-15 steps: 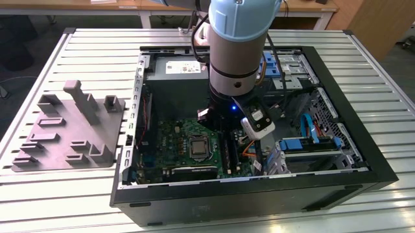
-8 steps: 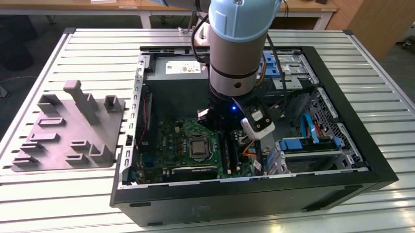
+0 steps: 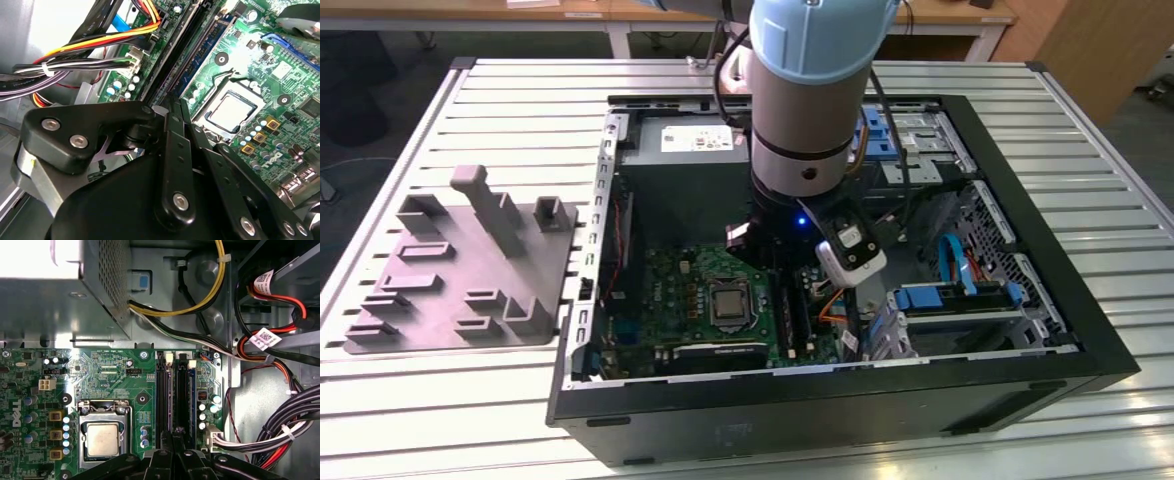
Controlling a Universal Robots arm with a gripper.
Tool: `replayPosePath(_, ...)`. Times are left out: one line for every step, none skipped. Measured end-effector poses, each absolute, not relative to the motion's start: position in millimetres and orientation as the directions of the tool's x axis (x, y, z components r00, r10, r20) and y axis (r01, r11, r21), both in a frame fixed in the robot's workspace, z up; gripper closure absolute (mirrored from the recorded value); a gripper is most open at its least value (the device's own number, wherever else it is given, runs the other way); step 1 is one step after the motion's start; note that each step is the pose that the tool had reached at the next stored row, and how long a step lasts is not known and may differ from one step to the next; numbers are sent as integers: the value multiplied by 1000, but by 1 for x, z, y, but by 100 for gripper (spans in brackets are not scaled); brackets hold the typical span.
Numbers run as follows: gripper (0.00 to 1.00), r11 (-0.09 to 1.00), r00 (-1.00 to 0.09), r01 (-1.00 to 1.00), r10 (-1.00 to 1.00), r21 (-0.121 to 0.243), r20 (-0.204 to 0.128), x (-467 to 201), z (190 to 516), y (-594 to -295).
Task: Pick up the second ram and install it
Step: 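Insert the second ram into the second slot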
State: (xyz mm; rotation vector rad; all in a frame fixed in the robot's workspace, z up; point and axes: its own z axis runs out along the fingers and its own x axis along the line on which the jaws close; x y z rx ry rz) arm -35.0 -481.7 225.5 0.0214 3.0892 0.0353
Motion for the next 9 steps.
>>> replayPosePath(89,1000,-999,13,14,23,-52,-35,226,-482)
replayPosePath(89,1000,-999,13,14,23,-52,-35,226,-482)
replayPosePath(89,1000,-999,13,14,24,-52,-35,226,-482)
replayPosePath(89,1000,-999,13,14,24,-52,-35,226,-482)
replayPosePath(89,1000,-999,13,14,25,-52,-35,226,-482)
replayPosePath(89,1000,-999,13,15,26,-53,-35,226,-482)
replayPosePath(89,1000,-998,13,15,28,-53,-35,226,-482)
replayPosePath(89,1000,-998,13,15,28,-53,-35,226,-483)
replayPosePath(89,1000,-998,13,15,29,-53,-35,226,-483)
